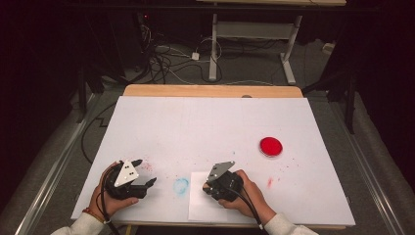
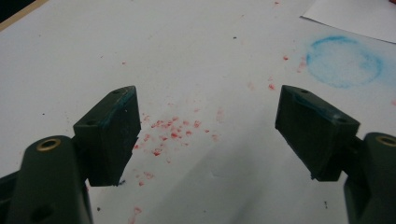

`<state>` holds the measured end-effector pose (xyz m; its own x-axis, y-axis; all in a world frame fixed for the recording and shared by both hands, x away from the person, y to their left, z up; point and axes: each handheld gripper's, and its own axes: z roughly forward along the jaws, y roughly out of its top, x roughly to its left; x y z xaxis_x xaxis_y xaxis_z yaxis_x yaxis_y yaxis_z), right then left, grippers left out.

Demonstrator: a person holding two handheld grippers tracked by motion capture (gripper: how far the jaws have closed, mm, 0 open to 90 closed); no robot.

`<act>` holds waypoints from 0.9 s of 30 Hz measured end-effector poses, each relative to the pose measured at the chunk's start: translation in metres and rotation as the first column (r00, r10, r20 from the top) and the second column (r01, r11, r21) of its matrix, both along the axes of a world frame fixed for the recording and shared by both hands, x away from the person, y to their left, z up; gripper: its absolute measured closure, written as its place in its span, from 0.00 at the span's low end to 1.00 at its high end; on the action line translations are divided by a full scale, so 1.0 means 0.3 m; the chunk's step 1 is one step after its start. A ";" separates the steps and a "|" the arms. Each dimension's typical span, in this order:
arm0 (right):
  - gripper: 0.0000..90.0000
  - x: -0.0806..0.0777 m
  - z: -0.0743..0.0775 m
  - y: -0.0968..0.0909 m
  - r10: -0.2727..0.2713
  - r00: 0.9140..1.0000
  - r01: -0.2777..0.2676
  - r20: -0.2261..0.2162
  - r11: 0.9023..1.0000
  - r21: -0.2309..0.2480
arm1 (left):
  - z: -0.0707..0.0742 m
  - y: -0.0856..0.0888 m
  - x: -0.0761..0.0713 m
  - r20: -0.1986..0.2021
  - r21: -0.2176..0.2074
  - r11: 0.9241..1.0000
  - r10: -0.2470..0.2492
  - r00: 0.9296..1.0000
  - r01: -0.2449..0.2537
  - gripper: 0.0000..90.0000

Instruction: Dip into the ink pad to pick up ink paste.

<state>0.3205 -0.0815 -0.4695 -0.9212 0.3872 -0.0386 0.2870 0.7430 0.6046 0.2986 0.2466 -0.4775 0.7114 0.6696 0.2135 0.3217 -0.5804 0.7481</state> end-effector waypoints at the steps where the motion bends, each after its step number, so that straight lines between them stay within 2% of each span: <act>1: 0.85 0.004 -0.001 -0.002 0.002 1.000 -0.002 -0.010 1.000 0.006 | 0.000 -0.001 0.000 0.000 0.000 1.000 0.000 1.000 0.000 0.24; 11: 0.85 0.011 -0.001 -0.004 0.003 1.000 -0.003 -0.030 1.000 0.010 | -0.001 0.004 0.002 0.009 0.003 1.000 -0.003 1.000 0.003 0.24; 13: 0.85 0.014 -0.001 -0.004 0.009 0.999 -0.008 -0.033 1.000 0.012 | -0.002 0.006 0.000 -0.004 -0.005 1.000 0.002 1.000 -0.002 0.24; 20: 0.85 0.018 0.000 -0.005 0.007 0.999 -0.006 -0.044 1.000 0.012 | -0.005 0.013 0.009 -0.009 -0.014 1.000 0.008 1.000 -0.008 0.24; 27: 0.85 0.006 -0.001 -0.002 0.006 1.000 -0.006 -0.018 1.000 0.007 | -0.005 0.015 0.008 -0.007 -0.013 1.000 0.002 1.000 -0.002 0.24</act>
<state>0.3223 -0.0822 -0.4697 -0.9239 0.3820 -0.0192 0.2937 0.7407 0.6042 0.3009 0.2509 -0.4790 0.7113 0.6741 0.1993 0.3285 -0.5694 0.7535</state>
